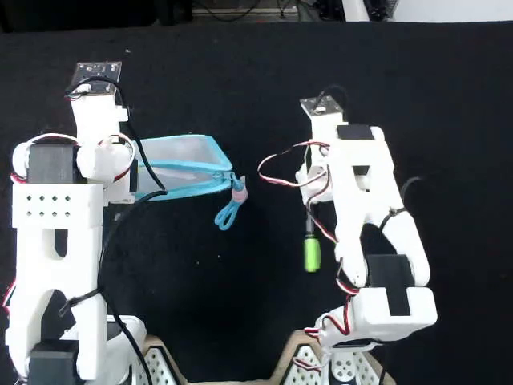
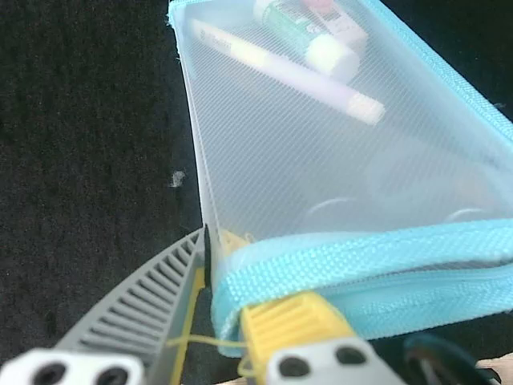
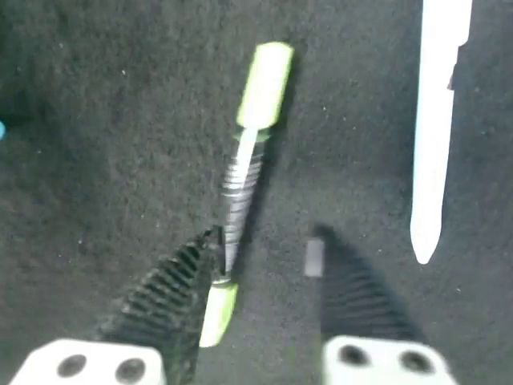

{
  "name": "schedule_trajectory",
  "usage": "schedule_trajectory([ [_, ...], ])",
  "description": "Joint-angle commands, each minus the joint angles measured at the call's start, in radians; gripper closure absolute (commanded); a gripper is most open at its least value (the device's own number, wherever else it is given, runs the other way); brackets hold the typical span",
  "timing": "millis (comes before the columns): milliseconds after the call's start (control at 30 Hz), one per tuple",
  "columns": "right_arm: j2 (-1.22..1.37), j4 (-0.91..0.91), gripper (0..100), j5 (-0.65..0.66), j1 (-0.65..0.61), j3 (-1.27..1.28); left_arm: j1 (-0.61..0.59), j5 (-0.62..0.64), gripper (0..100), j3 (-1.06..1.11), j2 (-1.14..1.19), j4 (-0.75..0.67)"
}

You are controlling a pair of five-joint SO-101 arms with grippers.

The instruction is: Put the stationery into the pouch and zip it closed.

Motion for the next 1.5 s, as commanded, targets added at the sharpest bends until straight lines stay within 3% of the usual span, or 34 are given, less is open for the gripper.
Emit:
schedule_trajectory([
  [0, -0.024, -0.006, 69.8, 0.008, 0.012, -0.018, 0.001, 0.012, 97, 0.013, 0.009, 0.002],
  [267, 0.047, -0.005, 68.8, -0.003, 0.011, -0.166, 0.001, 0.012, 97, 0.013, 0.009, 0.002],
  [400, 0.105, -0.005, 69.2, -0.091, 0.009, -0.226, 0.001, 0.012, 97, 0.013, 0.009, -0.002],
  [667, 0.278, -0.005, 86.9, -0.114, -0.06, -0.355, 0.001, 0.012, 97, 0.013, 0.009, -0.002],
  [1100, 0.41, -0.006, 73.5, -0.115, -0.08, -0.499, 0.001, 0.012, 97, 0.013, 0.009, -0.002],
  [1467, 0.588, -0.005, 73.4, -0.117, -0.158, -0.627, 0.001, 0.012, 97, 0.013, 0.009, 0.0],
])
